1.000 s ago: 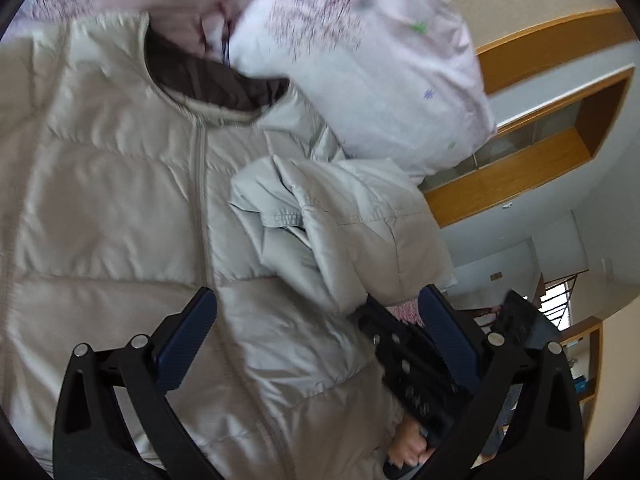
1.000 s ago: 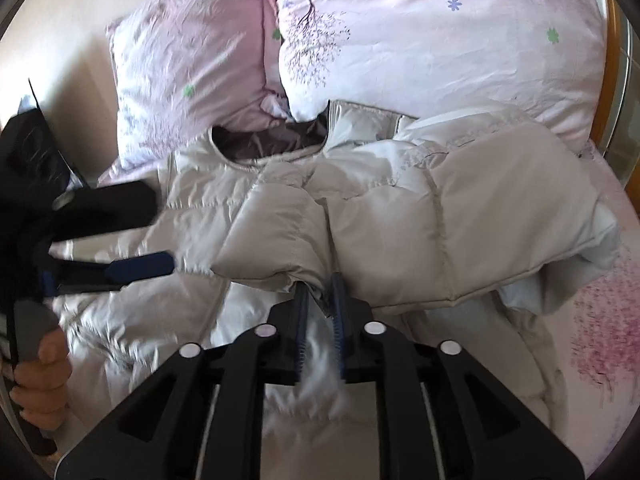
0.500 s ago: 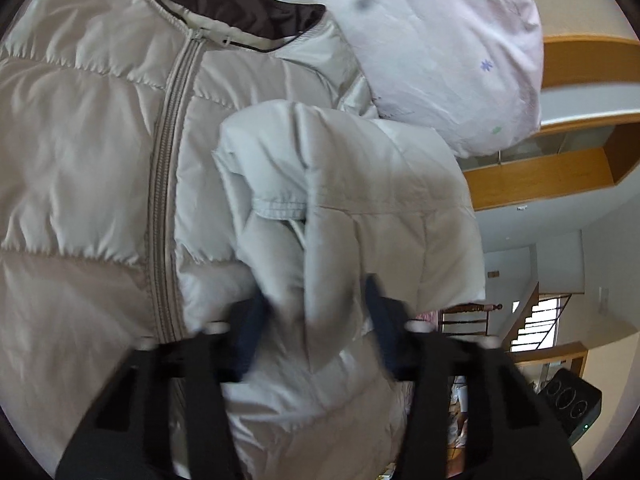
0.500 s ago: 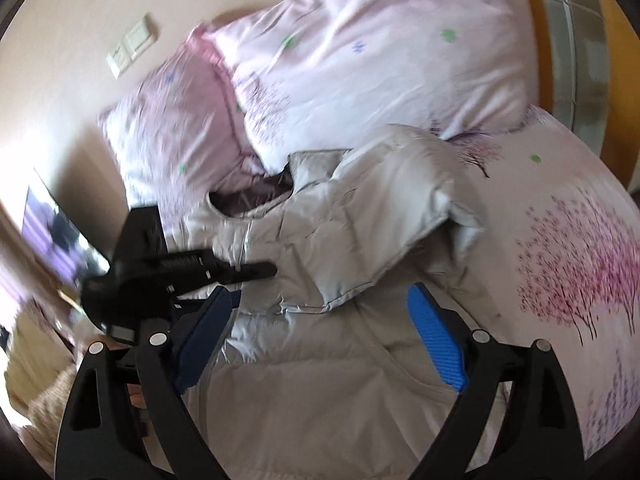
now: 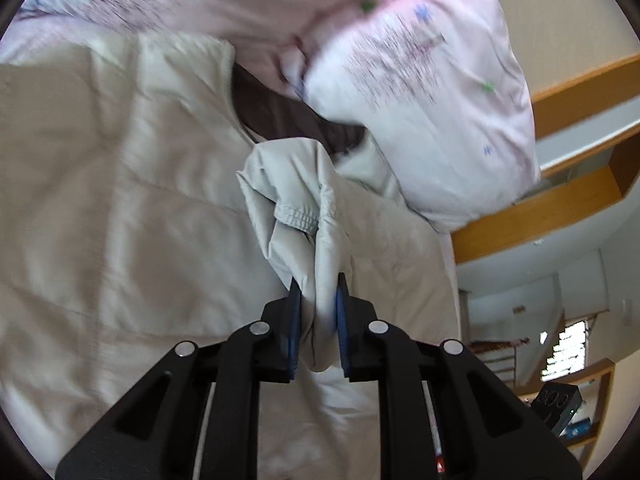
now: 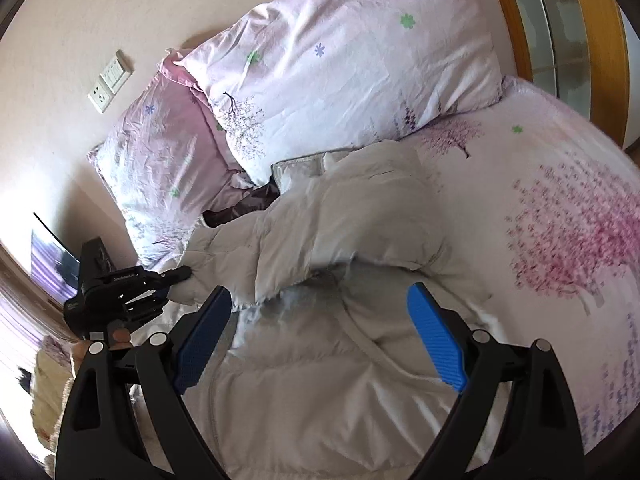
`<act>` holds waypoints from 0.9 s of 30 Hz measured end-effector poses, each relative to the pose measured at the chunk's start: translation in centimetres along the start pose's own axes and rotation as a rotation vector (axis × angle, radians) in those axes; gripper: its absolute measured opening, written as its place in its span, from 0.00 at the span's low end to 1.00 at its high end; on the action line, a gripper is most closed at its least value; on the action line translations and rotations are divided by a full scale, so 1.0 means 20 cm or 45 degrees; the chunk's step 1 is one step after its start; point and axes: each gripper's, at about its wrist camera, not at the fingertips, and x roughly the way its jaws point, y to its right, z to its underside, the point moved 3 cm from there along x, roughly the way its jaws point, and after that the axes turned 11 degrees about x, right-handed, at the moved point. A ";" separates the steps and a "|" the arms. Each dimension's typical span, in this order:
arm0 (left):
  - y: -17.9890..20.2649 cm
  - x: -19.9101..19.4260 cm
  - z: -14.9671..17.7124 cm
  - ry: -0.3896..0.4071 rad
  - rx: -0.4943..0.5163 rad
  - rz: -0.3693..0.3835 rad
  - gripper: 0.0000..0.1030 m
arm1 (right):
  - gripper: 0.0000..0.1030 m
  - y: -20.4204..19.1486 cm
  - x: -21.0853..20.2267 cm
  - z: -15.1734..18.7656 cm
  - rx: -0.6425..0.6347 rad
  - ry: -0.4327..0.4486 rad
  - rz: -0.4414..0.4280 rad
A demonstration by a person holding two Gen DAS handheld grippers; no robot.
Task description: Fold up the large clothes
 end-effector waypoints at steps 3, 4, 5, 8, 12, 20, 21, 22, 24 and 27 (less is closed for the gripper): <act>-0.09 -0.07 -0.04 0.031 0.019 -0.075 0.15 | 0.89 -0.02 0.01 0.01 0.006 -0.020 -0.022; -0.11 -0.09 -0.05 0.035 0.023 -0.100 0.15 | 0.89 -0.03 0.01 0.01 0.002 -0.024 -0.028; -0.15 -0.09 -0.05 0.028 0.018 -0.126 0.15 | 0.89 -0.03 0.01 0.02 -0.001 -0.028 -0.033; -0.25 -0.07 -0.05 0.007 -0.007 -0.188 0.15 | 0.89 -0.07 0.03 0.04 -0.007 -0.055 -0.056; -0.31 -0.05 -0.04 -0.009 -0.026 -0.221 0.32 | 0.89 -0.14 0.05 0.09 -0.035 -0.099 -0.102; -0.33 -0.51 0.13 0.227 0.062 -0.178 0.73 | 0.91 -0.22 0.13 0.18 -0.089 -0.221 -0.072; -0.36 -0.58 0.18 0.260 0.041 -0.160 0.73 | 0.91 -0.23 0.15 0.19 -0.104 -0.230 -0.047; -0.38 -0.64 0.22 0.285 0.018 -0.150 0.73 | 0.91 -0.24 0.17 0.21 -0.122 -0.238 -0.013; -0.46 -0.78 0.33 0.332 -0.039 -0.176 0.73 | 0.92 -0.24 0.20 0.22 -0.134 -0.257 0.036; -0.64 -1.00 0.53 0.417 -0.144 -0.283 0.71 | 0.99 -0.25 0.26 0.24 -0.159 -0.320 0.201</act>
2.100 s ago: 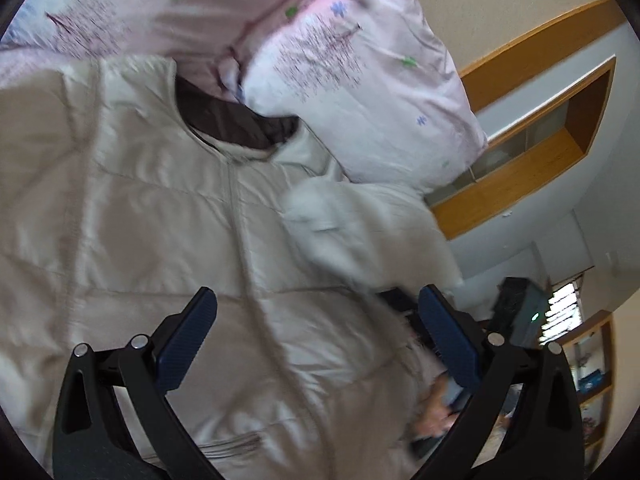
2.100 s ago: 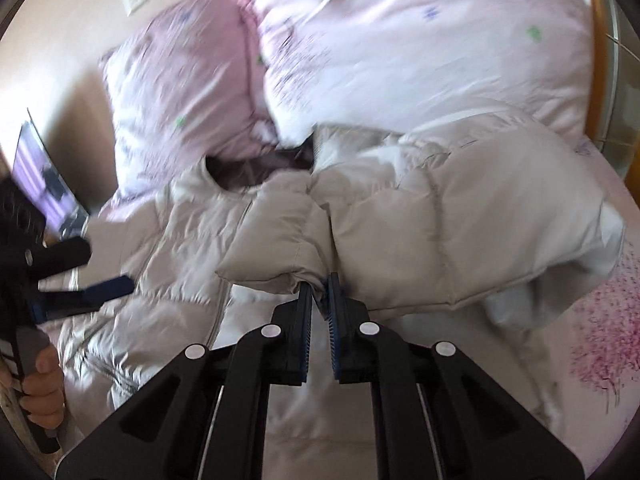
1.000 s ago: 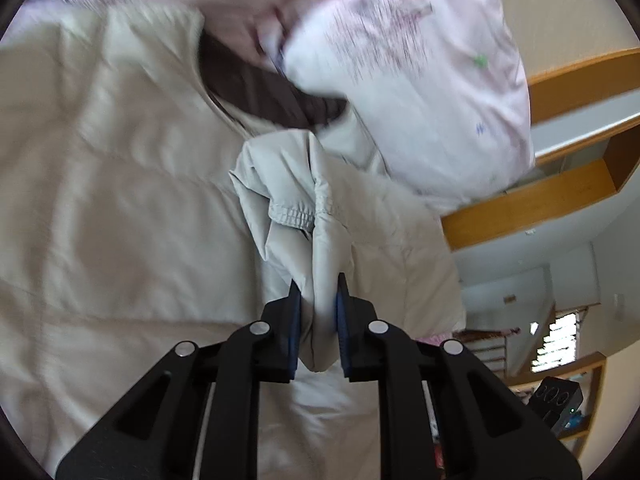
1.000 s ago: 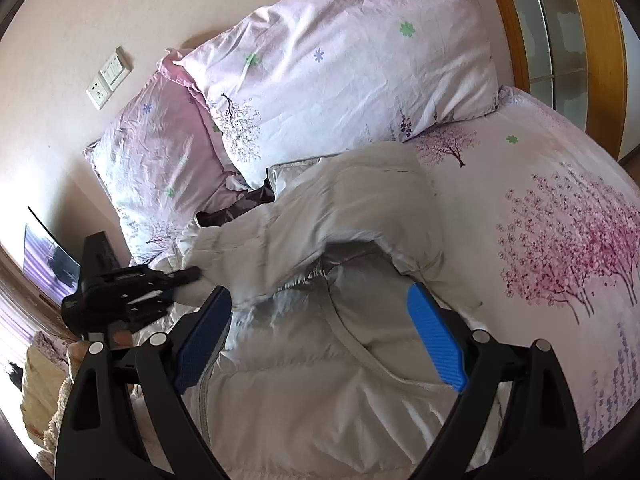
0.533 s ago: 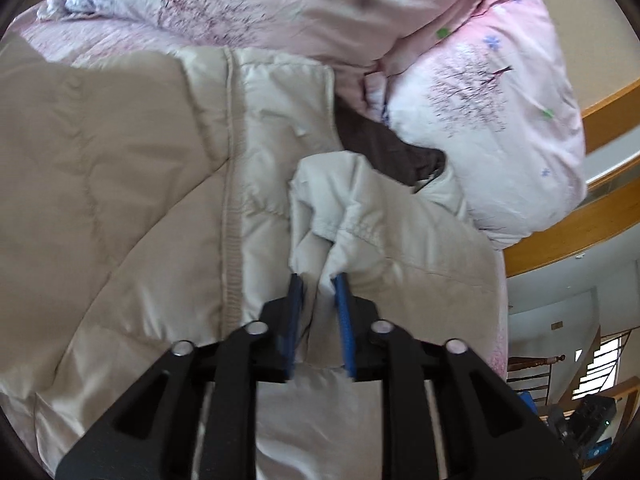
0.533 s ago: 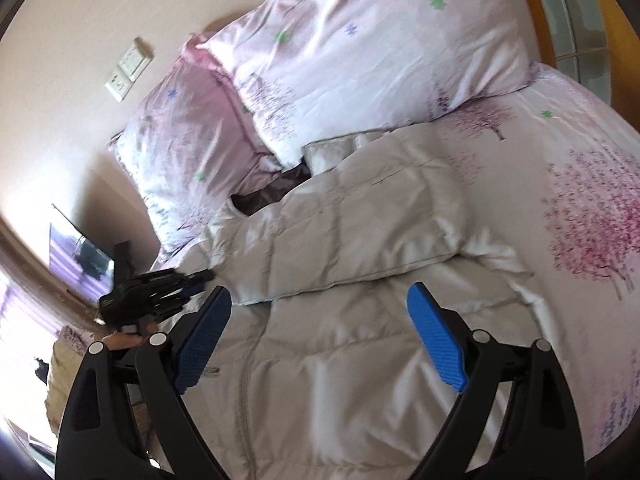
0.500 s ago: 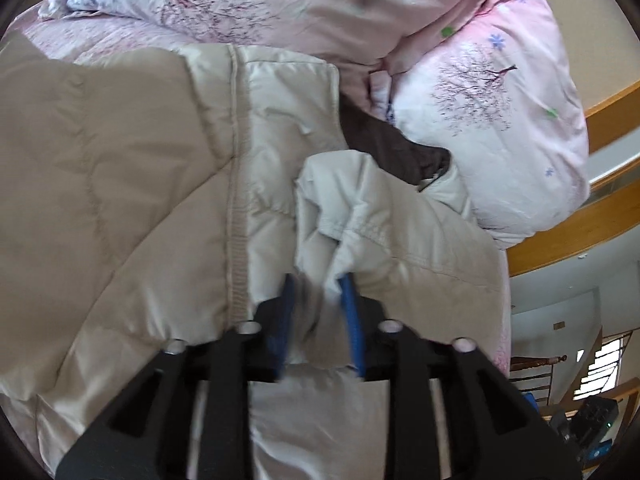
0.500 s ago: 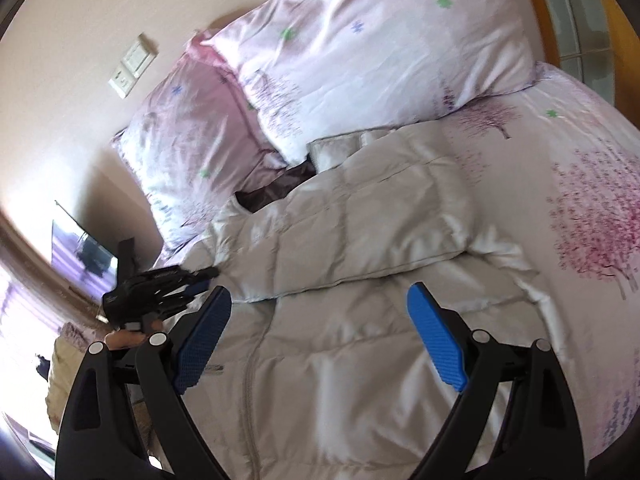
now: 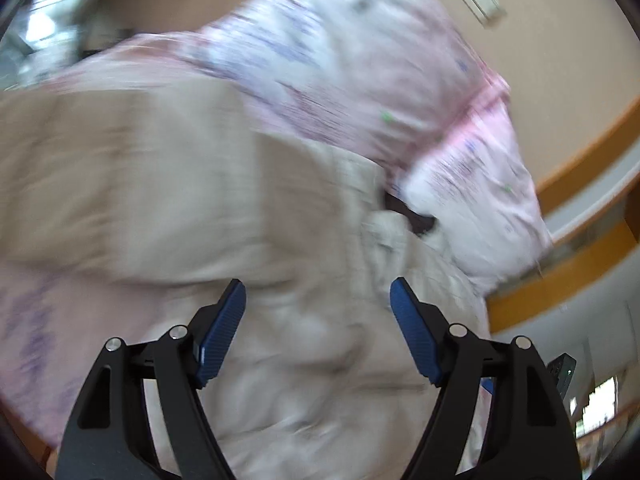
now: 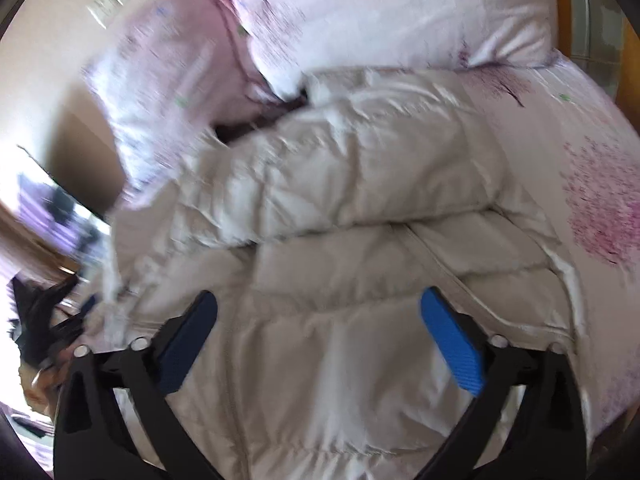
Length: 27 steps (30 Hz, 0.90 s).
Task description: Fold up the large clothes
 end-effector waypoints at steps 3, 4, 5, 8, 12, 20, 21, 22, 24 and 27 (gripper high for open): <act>-0.23 -0.19 0.07 0.086 -0.120 -0.139 0.70 | 0.99 -0.04 0.05 0.01 -0.066 -0.095 0.117; -0.30 -0.26 0.09 0.121 -0.157 -0.181 0.69 | 0.99 -0.05 0.05 0.02 -0.083 -0.093 0.118; -0.41 -0.32 0.10 0.157 -0.216 -0.227 0.67 | 0.99 -0.08 0.05 0.03 -0.100 -0.080 0.092; -0.63 -0.39 0.12 0.213 -0.394 -0.281 0.58 | 0.99 -0.12 0.03 0.04 -0.081 -0.073 -0.051; -0.82 -0.39 0.13 0.231 -0.558 -0.298 0.51 | 0.99 -0.14 0.02 0.06 -0.048 -0.101 -0.166; -0.98 -0.35 0.11 0.299 -0.745 -0.291 0.39 | 0.99 -0.14 0.01 0.04 -0.024 -0.086 -0.162; -0.99 -0.35 0.11 0.306 -0.760 -0.297 0.37 | 0.99 -0.14 0.02 0.03 -0.022 -0.084 -0.163; -1.01 -0.35 0.11 0.312 -0.773 -0.304 0.31 | 0.99 -0.13 0.02 0.03 -0.023 -0.086 -0.166; -1.03 -0.34 0.09 0.313 -0.790 -0.321 0.15 | 0.99 -0.14 0.02 0.04 -0.029 -0.091 -0.171; -0.99 -0.35 0.02 0.329 -0.720 -0.322 0.05 | 0.99 -0.13 0.02 0.04 -0.037 -0.091 -0.170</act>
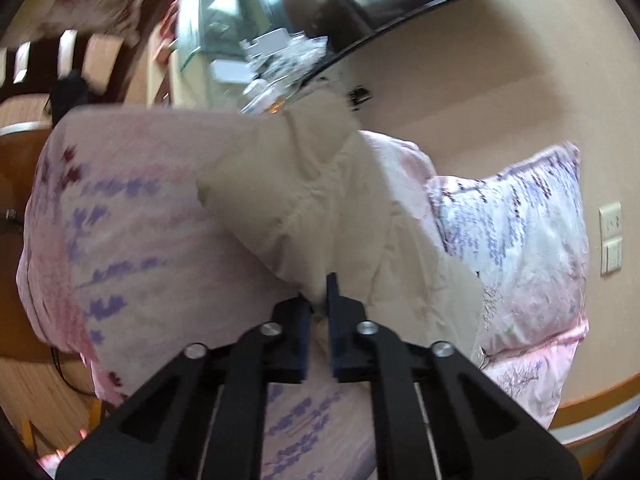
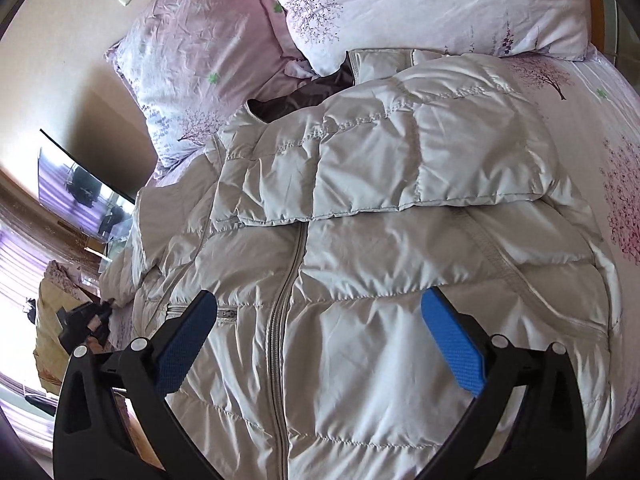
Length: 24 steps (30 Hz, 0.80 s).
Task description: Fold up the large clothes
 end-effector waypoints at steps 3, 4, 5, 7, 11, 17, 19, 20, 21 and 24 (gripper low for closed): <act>0.17 -0.08 -0.04 0.063 0.086 0.122 0.04 | 0.99 0.00 -0.02 -0.01 -0.002 0.017 -0.001; 0.26 -0.11 -0.05 0.086 0.126 0.189 0.04 | 0.99 0.01 -0.03 -0.01 -0.005 0.031 0.002; 0.33 -0.14 -0.05 0.099 0.157 0.232 0.04 | 0.99 0.01 -0.03 -0.01 -0.007 0.044 0.002; 0.49 -0.19 -0.03 0.119 0.238 0.314 0.04 | 0.99 0.00 -0.05 -0.01 -0.021 0.075 -0.001; 0.86 -0.25 0.08 0.104 0.431 0.501 0.04 | 0.99 0.00 -0.08 -0.02 -0.049 0.115 -0.008; 1.30 -0.19 0.39 -0.054 0.656 0.702 0.04 | 0.99 0.01 -0.12 -0.05 -0.042 0.186 -0.044; 1.38 -0.14 0.51 -0.127 0.702 0.744 0.04 | 0.99 0.01 -0.12 -0.07 -0.027 0.190 -0.054; 1.44 -0.10 0.60 -0.186 0.731 0.771 0.04 | 0.99 0.01 -0.13 -0.07 -0.020 0.196 -0.057; 1.48 -0.07 0.66 -0.231 0.748 0.789 0.04 | 0.99 0.02 -0.13 -0.08 -0.016 0.204 -0.059; 1.58 0.04 0.89 -0.382 0.808 0.828 0.04 | 0.99 0.03 -0.16 -0.10 0.002 0.241 -0.078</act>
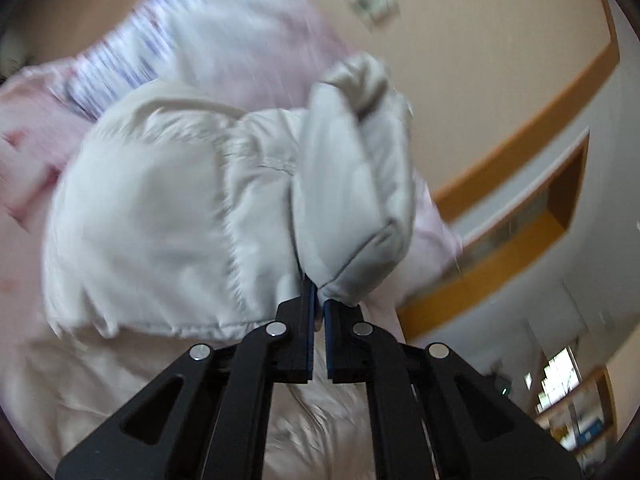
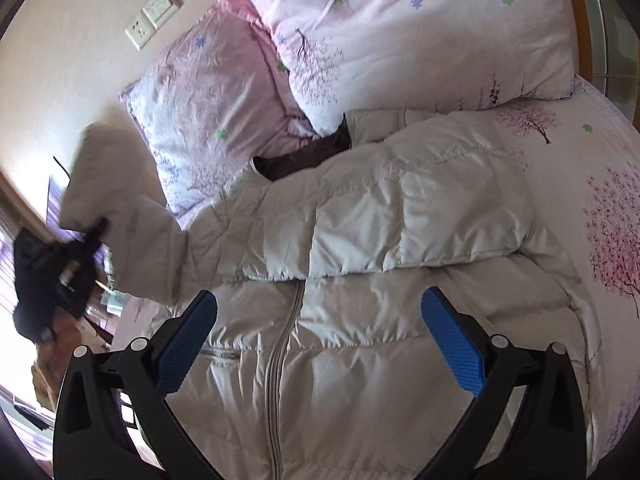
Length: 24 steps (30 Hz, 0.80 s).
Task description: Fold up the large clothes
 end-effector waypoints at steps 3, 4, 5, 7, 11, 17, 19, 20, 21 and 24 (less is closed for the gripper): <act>0.06 0.21 0.12 -0.153 0.023 0.017 0.04 | 0.99 0.00 -0.02 -0.03 0.011 0.029 -0.049; 0.08 0.27 0.16 -0.205 0.030 0.008 0.04 | 0.99 0.00 -0.02 -0.04 0.021 0.026 -0.062; 0.08 0.34 0.20 -0.268 0.030 -0.009 0.05 | 0.99 0.01 -0.02 -0.06 0.042 0.013 -0.088; 0.07 0.43 0.27 -0.348 0.037 -0.033 0.09 | 0.99 0.02 0.00 -0.09 0.091 -0.036 -0.142; 0.05 0.51 0.33 -0.425 0.061 -0.076 0.14 | 0.99 0.04 0.08 -0.13 0.199 -0.138 -0.216; 0.02 0.45 0.32 -0.452 0.052 -0.053 0.24 | 0.89 0.03 0.30 -0.14 0.319 -0.314 -0.258; 0.01 0.39 0.31 -0.448 0.067 -0.052 0.28 | 0.89 0.03 0.38 -0.14 0.366 -0.362 -0.262; 0.00 0.36 0.31 -0.448 0.077 -0.053 0.30 | 0.89 0.03 0.42 -0.14 0.392 -0.395 -0.275; 0.00 0.33 0.32 -0.450 0.086 -0.052 0.32 | 0.89 0.02 0.44 -0.14 0.412 -0.421 -0.292; -0.02 0.23 0.34 -0.427 0.079 -0.017 0.92 | 0.89 -0.01 0.53 -0.12 0.457 -0.507 -0.364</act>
